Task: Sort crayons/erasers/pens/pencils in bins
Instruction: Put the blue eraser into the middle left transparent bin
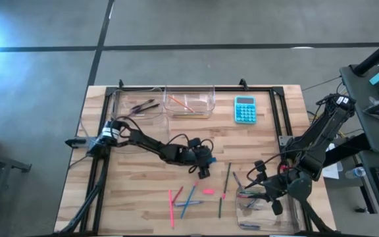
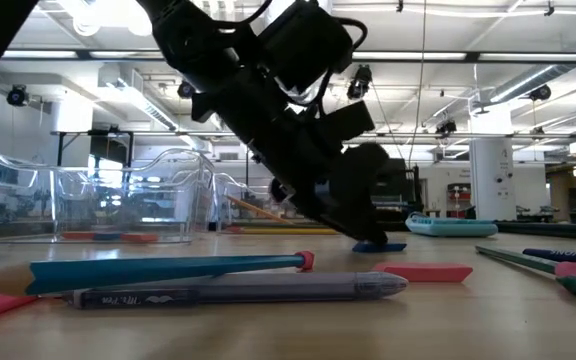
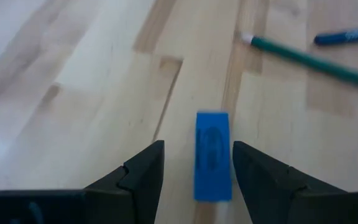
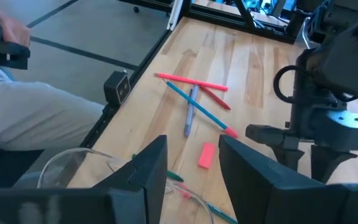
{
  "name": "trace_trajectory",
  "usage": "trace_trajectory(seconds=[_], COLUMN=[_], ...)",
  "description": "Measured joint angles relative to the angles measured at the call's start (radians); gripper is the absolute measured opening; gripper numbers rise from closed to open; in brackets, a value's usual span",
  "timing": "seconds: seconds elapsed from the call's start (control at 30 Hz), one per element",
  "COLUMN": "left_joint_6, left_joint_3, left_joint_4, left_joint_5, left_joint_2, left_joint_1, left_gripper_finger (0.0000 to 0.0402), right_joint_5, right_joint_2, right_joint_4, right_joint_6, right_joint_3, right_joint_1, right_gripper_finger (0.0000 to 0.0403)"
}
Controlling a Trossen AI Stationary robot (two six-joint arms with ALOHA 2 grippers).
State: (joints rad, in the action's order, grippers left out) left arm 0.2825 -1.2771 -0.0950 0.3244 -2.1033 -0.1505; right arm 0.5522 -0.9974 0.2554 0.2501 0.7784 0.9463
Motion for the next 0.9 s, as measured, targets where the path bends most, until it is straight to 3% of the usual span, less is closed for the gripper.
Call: trace_trajectory(seconds=[0.37, 0.9], left_joint_6=[-0.008, -0.001], left_joint_3=[-0.009, 0.007], left_joint_4=[0.007, 0.02], left_joint_5=[0.042, -0.054], left_joint_2=[-0.002, -0.021], left_joint_1=[0.003, -0.028], left_gripper_finger=[0.0176, 0.0176], right_joint_5=[0.0, 0.0], right_joint_2=[0.0, -0.001], right_joint_4=[0.0, -0.004], right_joint_6=[0.0, -0.007], right_joint_3=[0.0, -0.002], right_joint_1=[0.0, -0.001], right_gripper_finger=[0.0137, 0.0133])
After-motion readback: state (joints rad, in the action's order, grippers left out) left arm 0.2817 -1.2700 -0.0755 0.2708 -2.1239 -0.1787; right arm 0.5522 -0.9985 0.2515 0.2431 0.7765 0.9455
